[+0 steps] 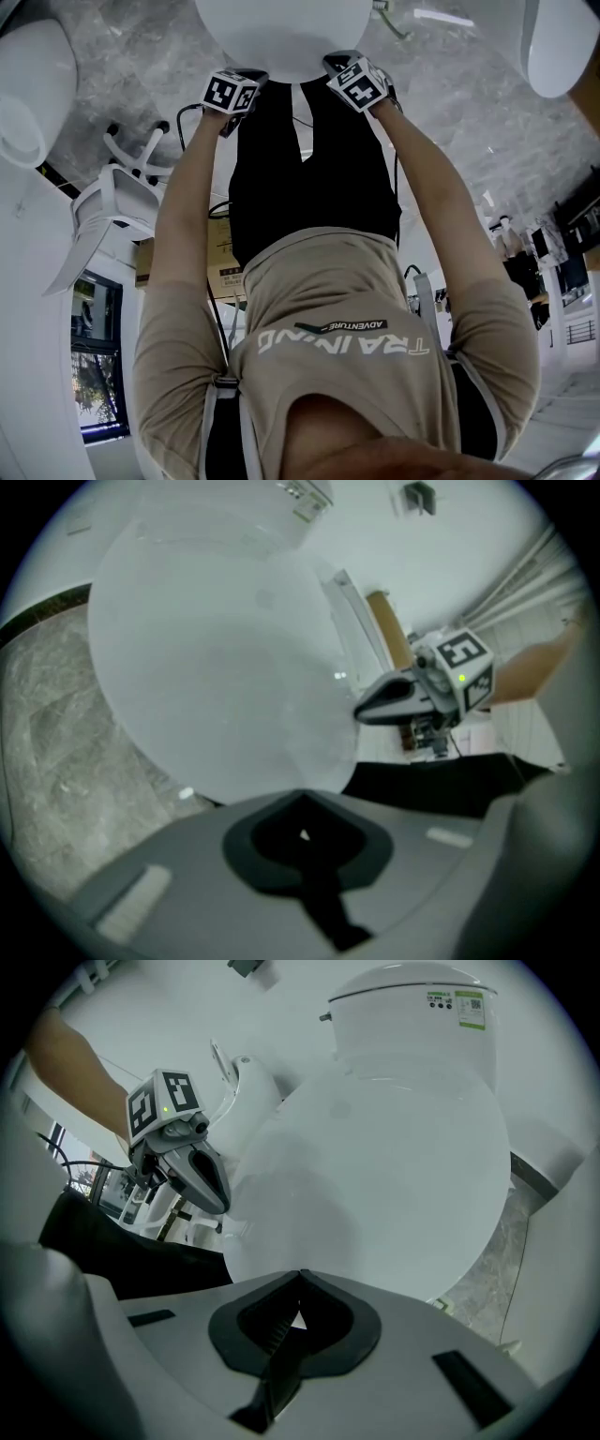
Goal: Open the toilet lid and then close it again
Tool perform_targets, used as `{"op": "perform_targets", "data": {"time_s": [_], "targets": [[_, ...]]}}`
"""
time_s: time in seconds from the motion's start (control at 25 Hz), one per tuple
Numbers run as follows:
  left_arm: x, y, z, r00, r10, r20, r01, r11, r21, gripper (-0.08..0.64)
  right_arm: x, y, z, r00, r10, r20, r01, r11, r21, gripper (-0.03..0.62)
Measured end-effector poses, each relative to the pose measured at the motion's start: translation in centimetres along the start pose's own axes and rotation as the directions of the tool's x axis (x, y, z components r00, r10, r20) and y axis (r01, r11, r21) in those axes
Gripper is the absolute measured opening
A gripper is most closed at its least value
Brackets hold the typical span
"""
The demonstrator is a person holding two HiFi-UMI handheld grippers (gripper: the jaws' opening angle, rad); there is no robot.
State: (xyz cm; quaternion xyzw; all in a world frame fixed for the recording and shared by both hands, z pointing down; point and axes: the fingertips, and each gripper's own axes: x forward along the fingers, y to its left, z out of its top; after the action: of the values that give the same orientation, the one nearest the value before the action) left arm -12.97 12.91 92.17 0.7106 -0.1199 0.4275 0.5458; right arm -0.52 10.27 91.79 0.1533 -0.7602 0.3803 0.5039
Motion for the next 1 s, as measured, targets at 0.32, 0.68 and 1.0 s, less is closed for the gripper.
{"op": "perform_targets", "data": {"time_s": [0.32,0.68,1.0], "targets": [[-1.2,-0.5,0.8,0.997,0.054,0.052,-0.051,0.998,-0.049,0.005,-0.3,0.0,0.0,1.0,0.003,-0.017,-0.003,0.999,0.032,0.014],[-6.4,-3.8,3.8,0.981,0.111,0.159,-0.117,0.993,0.032,0.005,-7.3,-0.5,2.5,0.993,-0.051,0.108,0.045,0.997,0.06,0.014],[-13.3,-9.3,7.3,0.95,0.159,0.269,-0.194,0.975,0.109,0.005,-15.3,1.4,6.0,0.972,-0.093,0.215,0.089,0.996,0.028,0.014]]}}
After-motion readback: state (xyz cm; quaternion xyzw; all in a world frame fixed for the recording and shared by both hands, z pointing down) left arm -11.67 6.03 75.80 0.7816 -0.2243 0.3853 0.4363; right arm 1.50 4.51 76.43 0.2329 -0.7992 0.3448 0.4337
